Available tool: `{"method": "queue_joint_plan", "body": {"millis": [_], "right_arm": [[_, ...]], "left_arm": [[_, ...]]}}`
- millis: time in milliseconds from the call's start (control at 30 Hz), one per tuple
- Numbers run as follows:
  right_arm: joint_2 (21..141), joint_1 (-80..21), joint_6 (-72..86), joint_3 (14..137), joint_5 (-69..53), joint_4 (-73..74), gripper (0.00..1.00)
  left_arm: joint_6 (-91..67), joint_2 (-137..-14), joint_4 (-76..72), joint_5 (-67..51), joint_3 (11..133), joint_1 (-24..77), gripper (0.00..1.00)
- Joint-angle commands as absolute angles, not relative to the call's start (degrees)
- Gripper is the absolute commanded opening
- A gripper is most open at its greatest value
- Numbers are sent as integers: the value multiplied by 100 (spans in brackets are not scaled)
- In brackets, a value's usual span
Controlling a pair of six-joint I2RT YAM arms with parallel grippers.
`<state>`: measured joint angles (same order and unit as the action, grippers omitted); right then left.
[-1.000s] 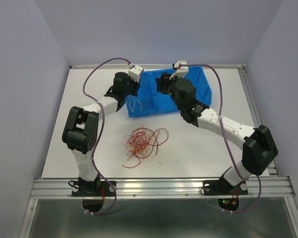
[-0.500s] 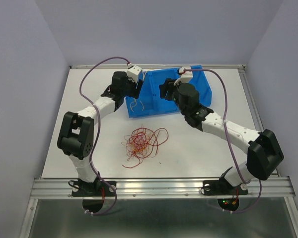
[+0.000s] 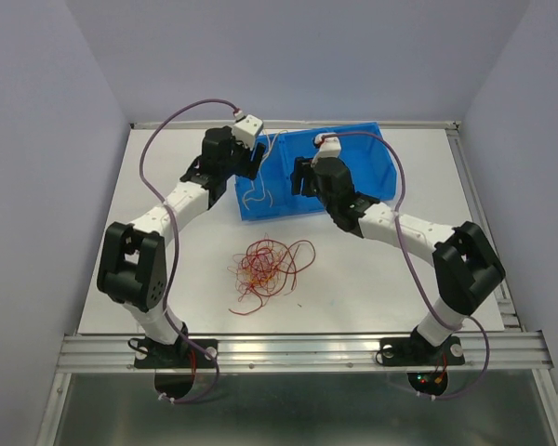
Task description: Untangle the cables
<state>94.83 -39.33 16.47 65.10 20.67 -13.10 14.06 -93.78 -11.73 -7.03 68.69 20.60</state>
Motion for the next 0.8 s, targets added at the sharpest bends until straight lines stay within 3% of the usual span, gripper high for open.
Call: {"method": "queue_joint_plan", "body": {"millis": [0,333,567,767], "right_arm": [[9519,-3894,1635,6926,2030,-1397,67],[9361,-3815,1679,6812,2127,-1406,67],[9150,-3806,1696,6698,2153,-1406,67],[9018,-3779,1696,6627,2188,-1406,67]], "left_arm": [[1643,-9965,-1222,-818,7452,2118,74],[1670,-11179,-721,-730,9007,2153,68],[1801,-11829,-607,-633,9509,2180,59],[1784,-12111,-580,-677,9712,2188,57]]}}
